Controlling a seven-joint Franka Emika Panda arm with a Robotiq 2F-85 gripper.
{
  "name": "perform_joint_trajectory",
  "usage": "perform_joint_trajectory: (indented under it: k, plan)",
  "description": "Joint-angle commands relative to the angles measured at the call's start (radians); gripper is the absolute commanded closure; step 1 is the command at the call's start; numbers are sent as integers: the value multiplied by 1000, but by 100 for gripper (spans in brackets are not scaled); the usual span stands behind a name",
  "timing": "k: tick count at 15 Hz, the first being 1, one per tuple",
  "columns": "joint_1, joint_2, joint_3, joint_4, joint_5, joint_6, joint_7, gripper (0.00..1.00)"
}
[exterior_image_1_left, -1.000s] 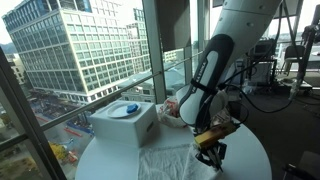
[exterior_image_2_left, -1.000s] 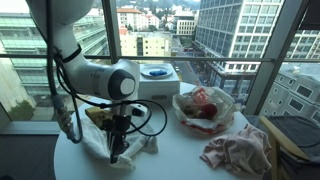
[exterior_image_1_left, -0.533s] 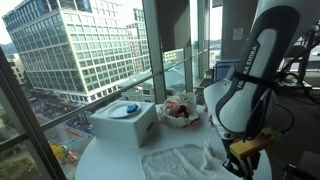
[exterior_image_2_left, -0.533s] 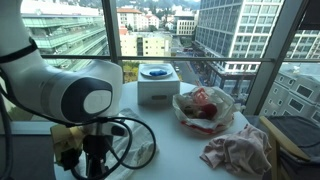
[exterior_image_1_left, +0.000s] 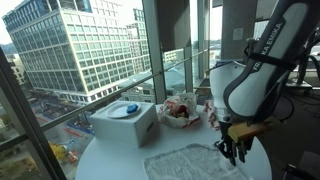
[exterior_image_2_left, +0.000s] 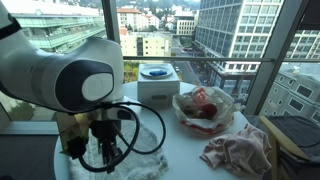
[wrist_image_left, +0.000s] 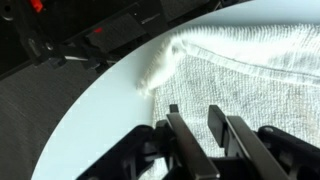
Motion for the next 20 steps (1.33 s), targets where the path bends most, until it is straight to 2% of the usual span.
perform_joint_trajectory:
  k: [1,4,6,11,15,17,20]
  plan:
    - [-45,-66,28,5,20,-31,-54,31]
    - [-62,-103,39,-15,3,14,-93,9]
    - [-71,-107,47,-12,1,41,-115,0]
    - [-83,-61,62,6,-49,144,-131,0]
    - [-84,25,49,73,-222,184,-58,0]
    - [-67,77,41,131,-246,174,-51,0]
    - [-47,165,54,227,-161,156,-100,0]
